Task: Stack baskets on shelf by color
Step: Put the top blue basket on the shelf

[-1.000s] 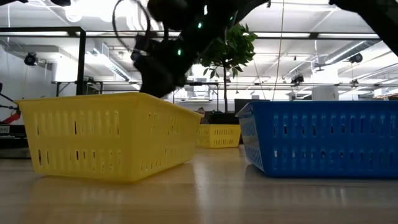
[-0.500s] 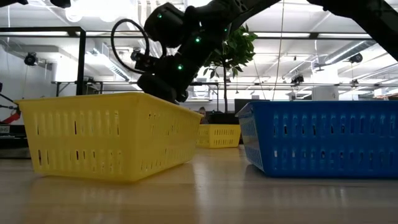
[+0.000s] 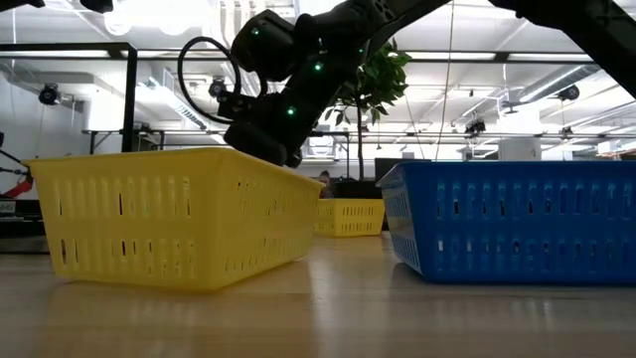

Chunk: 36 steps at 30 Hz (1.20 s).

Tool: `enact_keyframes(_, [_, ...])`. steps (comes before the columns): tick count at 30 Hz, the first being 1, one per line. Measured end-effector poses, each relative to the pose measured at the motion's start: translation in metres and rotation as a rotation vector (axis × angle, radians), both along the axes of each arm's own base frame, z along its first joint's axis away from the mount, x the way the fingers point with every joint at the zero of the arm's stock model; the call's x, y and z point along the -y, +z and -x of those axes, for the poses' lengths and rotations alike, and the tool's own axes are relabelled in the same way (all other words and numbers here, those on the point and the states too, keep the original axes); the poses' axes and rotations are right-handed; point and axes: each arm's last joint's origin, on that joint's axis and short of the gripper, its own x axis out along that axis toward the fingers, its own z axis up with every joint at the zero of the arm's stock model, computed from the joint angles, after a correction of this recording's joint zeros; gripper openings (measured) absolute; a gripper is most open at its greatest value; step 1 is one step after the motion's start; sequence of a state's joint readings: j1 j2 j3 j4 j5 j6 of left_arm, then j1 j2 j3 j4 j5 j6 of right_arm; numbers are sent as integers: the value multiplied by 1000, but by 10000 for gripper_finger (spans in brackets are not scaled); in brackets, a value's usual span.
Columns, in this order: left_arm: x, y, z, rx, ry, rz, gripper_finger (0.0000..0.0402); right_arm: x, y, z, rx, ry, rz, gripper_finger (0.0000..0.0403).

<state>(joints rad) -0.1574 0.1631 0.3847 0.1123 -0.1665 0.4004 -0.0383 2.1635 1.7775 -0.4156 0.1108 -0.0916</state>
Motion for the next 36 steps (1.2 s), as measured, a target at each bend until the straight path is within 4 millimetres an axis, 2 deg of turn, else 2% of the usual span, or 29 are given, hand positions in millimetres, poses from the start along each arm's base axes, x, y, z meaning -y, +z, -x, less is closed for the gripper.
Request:
enact_keyframes(2, [0, 0, 0, 0, 0, 0, 2, -1, 0, 0, 4, -2, -25, 16])
enact_keyframes(6, [0, 0, 0, 0, 0, 0, 2, -1, 5, 3, -6, -16, -44, 14])
enact_keyframes(13, [0, 0, 0, -1, 0, 0, 2, -5, 37, 18, -32, 28, -17, 13])
enact_keyframes(20, [0, -1, 0, -2, 0, 0, 2, -17, 73, 49, -176, 240, 64, 12])
enact_keyframes(27, [0, 0, 0, 7, -1, 1, 2, -32, 110, 72, -159, 408, 103, 10])
enact_keyframes(32, [0, 0, 0, 8, -1, 2, 2, -49, 126, 81, -111, 678, 148, 9])
enact_keyframes(36, [0, 0, 0, 8, -1, 2, 2, -54, 128, 83, -101, 826, 238, 9])
